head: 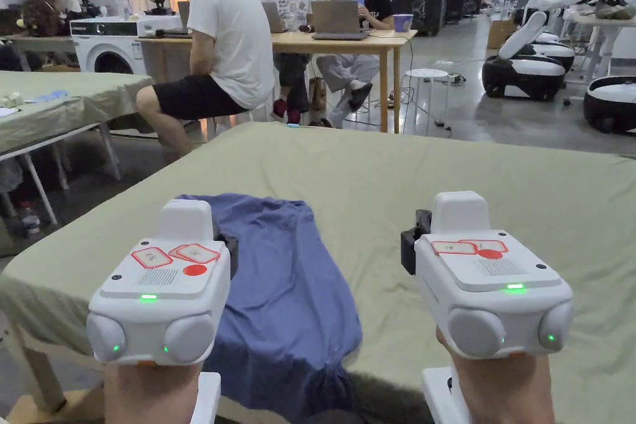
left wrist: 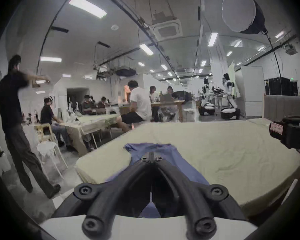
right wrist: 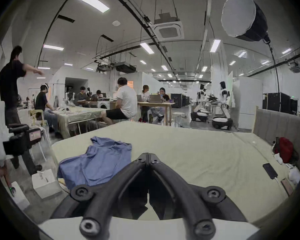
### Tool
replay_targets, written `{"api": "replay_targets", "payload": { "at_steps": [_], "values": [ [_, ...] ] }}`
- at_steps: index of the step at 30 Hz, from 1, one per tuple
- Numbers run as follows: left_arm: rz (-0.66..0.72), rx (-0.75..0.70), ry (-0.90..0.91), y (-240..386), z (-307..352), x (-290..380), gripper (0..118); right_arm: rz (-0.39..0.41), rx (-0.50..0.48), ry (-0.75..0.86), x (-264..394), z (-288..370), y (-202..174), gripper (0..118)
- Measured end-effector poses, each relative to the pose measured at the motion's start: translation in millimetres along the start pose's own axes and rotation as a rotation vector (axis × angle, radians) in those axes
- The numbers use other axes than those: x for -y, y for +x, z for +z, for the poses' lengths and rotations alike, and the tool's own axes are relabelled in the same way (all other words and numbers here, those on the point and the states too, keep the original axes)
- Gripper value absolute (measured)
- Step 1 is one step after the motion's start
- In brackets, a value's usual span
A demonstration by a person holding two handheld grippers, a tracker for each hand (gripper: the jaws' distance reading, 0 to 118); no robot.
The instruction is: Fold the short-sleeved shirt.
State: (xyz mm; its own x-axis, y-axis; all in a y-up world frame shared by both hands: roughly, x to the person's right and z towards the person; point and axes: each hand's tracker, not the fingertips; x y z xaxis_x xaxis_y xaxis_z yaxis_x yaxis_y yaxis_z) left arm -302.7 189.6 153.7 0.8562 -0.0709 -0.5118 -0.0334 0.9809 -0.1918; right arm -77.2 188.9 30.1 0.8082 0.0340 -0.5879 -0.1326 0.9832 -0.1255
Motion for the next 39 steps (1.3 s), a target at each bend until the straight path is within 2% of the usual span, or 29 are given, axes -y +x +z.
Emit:
{"api": "replay_targets", "payload": {
  "at_steps": [3,7,13,17,19,20,23,24,25,26,28,29,32,33,34,35,37,39],
  "values": [
    [0.002,0.063,-0.153,11,-52,6,0,0.030,-0.008,-0.041,6,-20,3,1],
    [0.031,0.142,-0.360,29,-146,19,0,0.025,-0.022,-0.085,7,-53,12,1],
    [-0.016,0.172,-0.605,48,-280,45,0,0.037,-0.028,-0.131,8,-101,20,1],
    [0.017,0.200,-0.697,52,-341,45,0,0.036,-0.033,-0.158,14,-131,31,1],
    [0.014,0.207,-0.674,55,-363,42,0,0.031,-0.038,-0.173,18,-144,37,1],
    [-0.001,0.212,-0.664,58,-371,40,19,0.031,-0.034,-0.180,20,-149,40,1],
    [-0.002,0.240,-0.660,63,-396,39,49,0.021,-0.029,-0.200,26,-164,50,1],
    [0.001,0.242,-0.696,66,-405,43,81,0.019,-0.023,-0.207,29,-167,53,1],
    [-0.007,0.229,-0.720,69,-411,48,104,0.018,-0.018,-0.214,30,-171,56,1],
    [-0.019,0.230,-0.719,71,-414,53,114,0.015,-0.013,-0.218,31,-173,59,1],
    [-0.049,0.213,-0.757,75,-424,67,100,0.006,-0.002,-0.223,33,-174,66,1],
    [-0.062,0.199,-0.791,76,-428,74,89,0.003,0.002,-0.226,34,-175,69,1],
    [-0.034,0.212,-0.794,73,-428,80,80,0.004,0.017,-0.231,36,-172,76,1],
    [-0.028,0.216,-0.791,72,-425,75,68,0.003,0.023,-0.232,36,-170,80,1],
    [-0.018,0.215,-0.778,70,-422,71,41,0.001,0.028,-0.231,36,-167,84,1],
    [-0.013,0.197,-0.758,69,-419,67,2,-0.005,0.035,-0.232,36,-165,87,1],
    [0.015,0.207,-0.747,67,-415,61,2,-0.017,0.047,-0.232,36,-159,96,1],
    [-0.017,0.193,-0.722,74,-406,45,2,-0.024,0.068,-0.224,35,-149,108,1]
  ]
}}
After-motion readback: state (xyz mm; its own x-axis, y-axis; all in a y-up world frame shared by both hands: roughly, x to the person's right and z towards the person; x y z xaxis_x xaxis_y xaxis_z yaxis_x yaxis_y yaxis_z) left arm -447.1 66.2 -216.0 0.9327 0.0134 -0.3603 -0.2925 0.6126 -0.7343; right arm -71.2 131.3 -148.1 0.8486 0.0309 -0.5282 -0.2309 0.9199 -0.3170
